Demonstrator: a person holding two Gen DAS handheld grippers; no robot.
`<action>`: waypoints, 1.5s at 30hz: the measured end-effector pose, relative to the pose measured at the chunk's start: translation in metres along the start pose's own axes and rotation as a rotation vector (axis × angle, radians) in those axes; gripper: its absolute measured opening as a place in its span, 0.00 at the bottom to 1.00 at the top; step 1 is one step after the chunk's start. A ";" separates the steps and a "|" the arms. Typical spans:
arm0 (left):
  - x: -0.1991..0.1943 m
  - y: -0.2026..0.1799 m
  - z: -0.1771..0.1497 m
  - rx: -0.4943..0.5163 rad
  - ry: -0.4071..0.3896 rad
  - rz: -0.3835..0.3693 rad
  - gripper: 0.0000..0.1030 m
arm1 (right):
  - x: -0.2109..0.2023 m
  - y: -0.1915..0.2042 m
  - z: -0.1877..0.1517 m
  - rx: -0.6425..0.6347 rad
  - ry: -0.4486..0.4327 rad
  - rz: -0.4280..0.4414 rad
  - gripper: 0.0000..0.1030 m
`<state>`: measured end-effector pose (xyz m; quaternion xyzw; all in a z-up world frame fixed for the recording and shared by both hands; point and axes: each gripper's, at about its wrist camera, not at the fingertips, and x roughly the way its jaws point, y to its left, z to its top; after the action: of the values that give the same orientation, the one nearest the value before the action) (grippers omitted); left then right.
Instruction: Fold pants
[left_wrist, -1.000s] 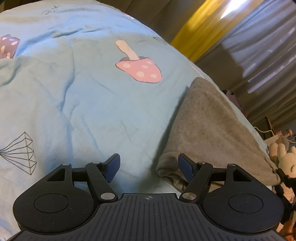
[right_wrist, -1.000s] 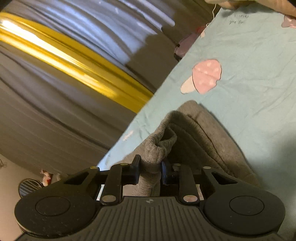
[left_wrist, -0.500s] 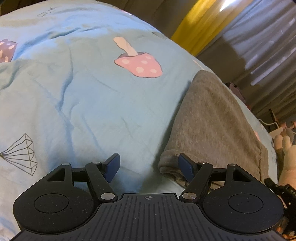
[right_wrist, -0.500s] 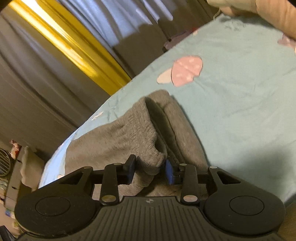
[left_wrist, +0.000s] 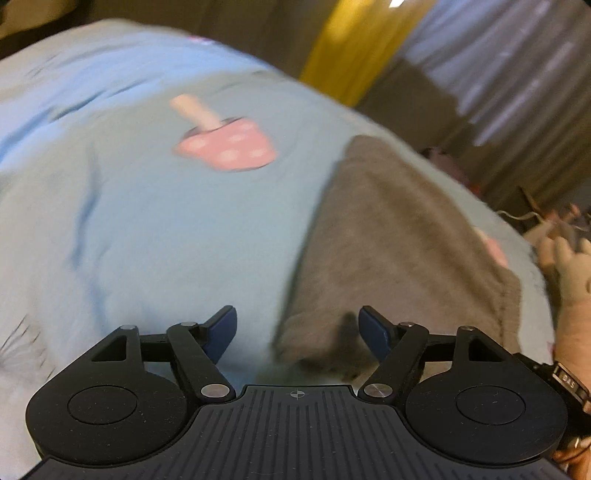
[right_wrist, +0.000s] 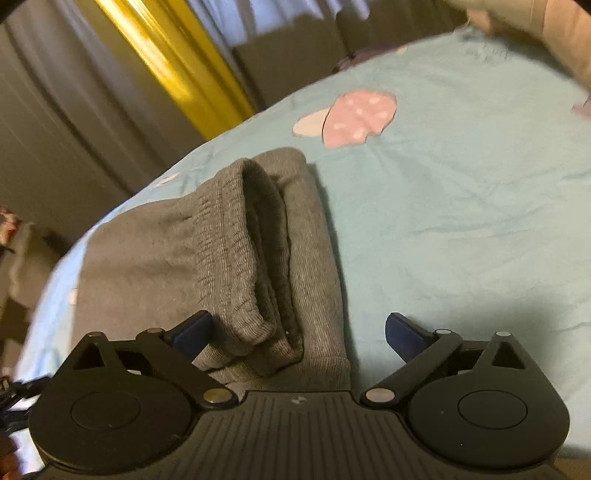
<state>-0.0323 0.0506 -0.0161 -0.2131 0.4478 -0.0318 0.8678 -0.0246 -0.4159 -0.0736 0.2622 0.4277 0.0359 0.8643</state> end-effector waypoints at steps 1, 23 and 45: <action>0.005 -0.003 0.004 0.019 0.001 -0.008 0.77 | 0.001 -0.003 0.002 0.016 0.016 0.022 0.96; 0.123 -0.055 0.055 0.250 0.126 -0.034 0.88 | 0.073 -0.003 0.046 0.041 0.140 0.316 0.92; 0.109 -0.072 0.047 0.316 0.046 -0.079 0.36 | 0.058 0.047 0.033 -0.183 0.076 0.178 0.61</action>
<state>0.0798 -0.0253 -0.0468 -0.0904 0.4484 -0.1406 0.8780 0.0442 -0.3730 -0.0765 0.2174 0.4300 0.1611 0.8613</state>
